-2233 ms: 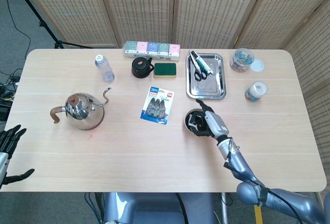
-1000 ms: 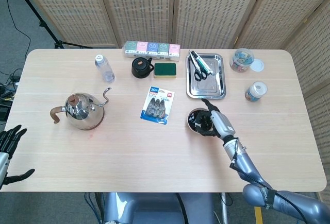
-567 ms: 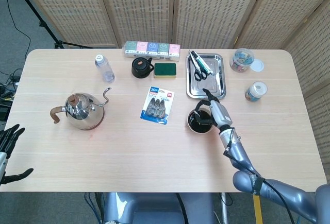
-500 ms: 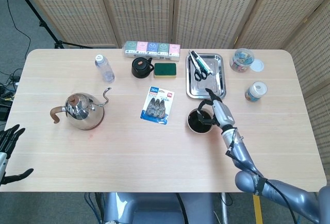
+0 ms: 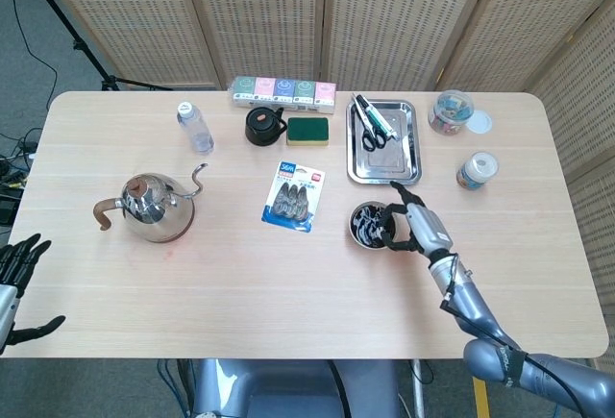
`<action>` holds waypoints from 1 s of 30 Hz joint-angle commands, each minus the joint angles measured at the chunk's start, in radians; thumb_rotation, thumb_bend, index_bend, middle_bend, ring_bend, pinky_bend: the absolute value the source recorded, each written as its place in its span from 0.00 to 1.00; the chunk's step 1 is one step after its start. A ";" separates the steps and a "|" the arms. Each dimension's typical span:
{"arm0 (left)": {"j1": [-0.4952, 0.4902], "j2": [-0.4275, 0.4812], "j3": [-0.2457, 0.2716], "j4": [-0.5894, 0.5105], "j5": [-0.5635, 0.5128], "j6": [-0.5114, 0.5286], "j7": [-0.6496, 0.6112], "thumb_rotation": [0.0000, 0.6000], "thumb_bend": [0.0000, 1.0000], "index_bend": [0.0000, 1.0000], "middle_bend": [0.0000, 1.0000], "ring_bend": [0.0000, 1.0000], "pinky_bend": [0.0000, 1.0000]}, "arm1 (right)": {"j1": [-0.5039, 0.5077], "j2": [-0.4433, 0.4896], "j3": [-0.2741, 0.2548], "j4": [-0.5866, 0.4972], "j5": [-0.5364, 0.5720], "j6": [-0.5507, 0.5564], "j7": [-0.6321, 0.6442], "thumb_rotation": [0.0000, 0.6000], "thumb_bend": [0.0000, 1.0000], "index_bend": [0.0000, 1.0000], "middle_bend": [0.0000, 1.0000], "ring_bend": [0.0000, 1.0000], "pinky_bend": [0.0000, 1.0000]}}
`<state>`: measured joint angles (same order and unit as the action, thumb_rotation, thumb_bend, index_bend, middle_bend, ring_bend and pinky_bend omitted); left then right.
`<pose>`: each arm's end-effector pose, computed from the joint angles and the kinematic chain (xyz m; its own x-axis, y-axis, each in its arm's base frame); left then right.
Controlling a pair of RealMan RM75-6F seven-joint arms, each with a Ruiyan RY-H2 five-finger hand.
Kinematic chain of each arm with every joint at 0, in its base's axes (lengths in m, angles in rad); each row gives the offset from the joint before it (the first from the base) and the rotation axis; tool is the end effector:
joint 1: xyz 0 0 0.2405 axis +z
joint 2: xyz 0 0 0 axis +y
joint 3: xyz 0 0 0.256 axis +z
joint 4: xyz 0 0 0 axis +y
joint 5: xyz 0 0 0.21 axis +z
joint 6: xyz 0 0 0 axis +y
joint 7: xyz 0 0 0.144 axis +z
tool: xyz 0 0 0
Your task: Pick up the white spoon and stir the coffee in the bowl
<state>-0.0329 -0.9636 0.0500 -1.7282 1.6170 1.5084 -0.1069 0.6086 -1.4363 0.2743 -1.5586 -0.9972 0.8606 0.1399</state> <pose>-0.2989 0.1425 0.1808 0.3391 0.1039 0.9350 0.9406 -0.0572 -0.3347 -0.1913 -0.3410 0.0187 -0.1389 -0.3945 0.9083 -0.9885 -0.0005 -0.1514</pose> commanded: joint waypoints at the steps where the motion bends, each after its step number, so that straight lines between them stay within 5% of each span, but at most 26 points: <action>1: 0.000 0.000 0.000 0.000 0.000 0.001 0.000 1.00 0.00 0.00 0.00 0.00 0.00 | 0.009 -0.017 0.006 0.000 0.007 -0.002 0.001 1.00 0.57 0.60 0.00 0.00 0.00; 14: 0.001 0.009 -0.003 0.007 -0.004 0.007 -0.030 1.00 0.00 0.00 0.00 0.00 0.00 | 0.072 -0.125 0.075 0.149 0.103 0.005 -0.006 1.00 0.57 0.60 0.00 0.00 0.00; 30: 0.002 0.007 0.001 0.005 0.004 0.007 -0.024 1.00 0.00 0.00 0.00 0.00 0.00 | 0.009 0.008 0.018 0.051 0.053 0.028 -0.050 1.00 0.57 0.60 0.00 0.00 0.00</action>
<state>-0.0309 -0.9561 0.0506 -1.7226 1.6208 1.5157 -0.1310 0.6244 -1.4385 0.3006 -1.4956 -0.9366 0.8896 0.0947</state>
